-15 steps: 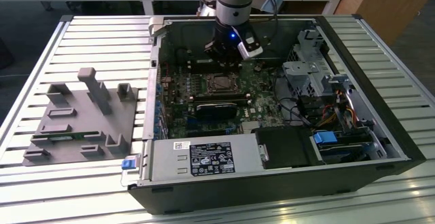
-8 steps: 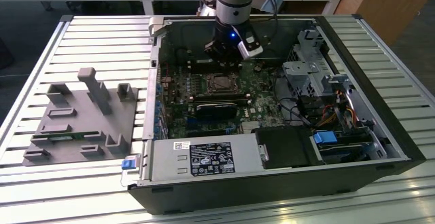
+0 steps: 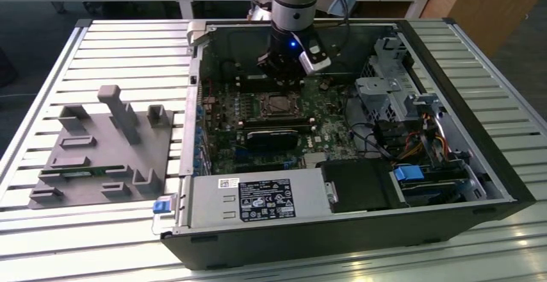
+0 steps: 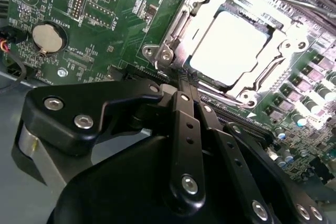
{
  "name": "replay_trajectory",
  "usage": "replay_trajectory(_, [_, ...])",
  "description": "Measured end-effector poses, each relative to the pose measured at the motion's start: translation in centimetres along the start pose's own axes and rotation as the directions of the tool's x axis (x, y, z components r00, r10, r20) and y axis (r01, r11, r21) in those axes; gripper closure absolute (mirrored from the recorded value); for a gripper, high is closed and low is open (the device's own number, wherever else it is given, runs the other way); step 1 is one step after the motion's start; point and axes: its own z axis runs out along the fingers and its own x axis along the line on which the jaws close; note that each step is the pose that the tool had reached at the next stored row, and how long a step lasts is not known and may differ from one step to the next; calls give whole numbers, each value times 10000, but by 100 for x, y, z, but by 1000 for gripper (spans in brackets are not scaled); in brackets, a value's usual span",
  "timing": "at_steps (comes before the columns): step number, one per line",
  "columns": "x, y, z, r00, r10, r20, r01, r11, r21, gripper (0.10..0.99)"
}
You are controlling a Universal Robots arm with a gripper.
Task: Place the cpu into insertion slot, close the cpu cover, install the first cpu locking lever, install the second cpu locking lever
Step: 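Install the first cpu locking lever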
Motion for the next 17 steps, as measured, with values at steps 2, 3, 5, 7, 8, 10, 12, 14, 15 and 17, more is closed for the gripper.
replay_trajectory(2, [-1, 5, 7, 10000, -1, 4, 1, 10000, 64, 980])
replay_trajectory(3, [-1, 7, 10, 10000, -1, 4, 1, 10000, 94, 980])
replay_trajectory(5, [-4, 15, 18, 10000, -2, 5, 2, 9999, 143, 980])
replay_trajectory(7, [-10, 27, 33, 10000, -3, 3, 3, 9999, 162, 980])
replay_trajectory(8, [-13, 33, 39, 10000, -2, 4, 2, 9999, 160, 980])
replay_trajectory(10, [-16, 42, 44, 10000, -1, 9, 1, 9999, 155, 980])
replay_trajectory(12, [-16, 44, 44, 10000, -3, 7, 3, 9999, 148, 980])
replay_trajectory(14, [-17, 45, 41, 10000, -3, 10, 3, 9999, 144, 980])
replay_trajectory(15, [-17, 47, 35, 10000, -2, 16, 2, 9999, 135, 980])
replay_trajectory(17, [-19, 49, 7, 10000, -2, 20, 2, 9999, 126, 980])
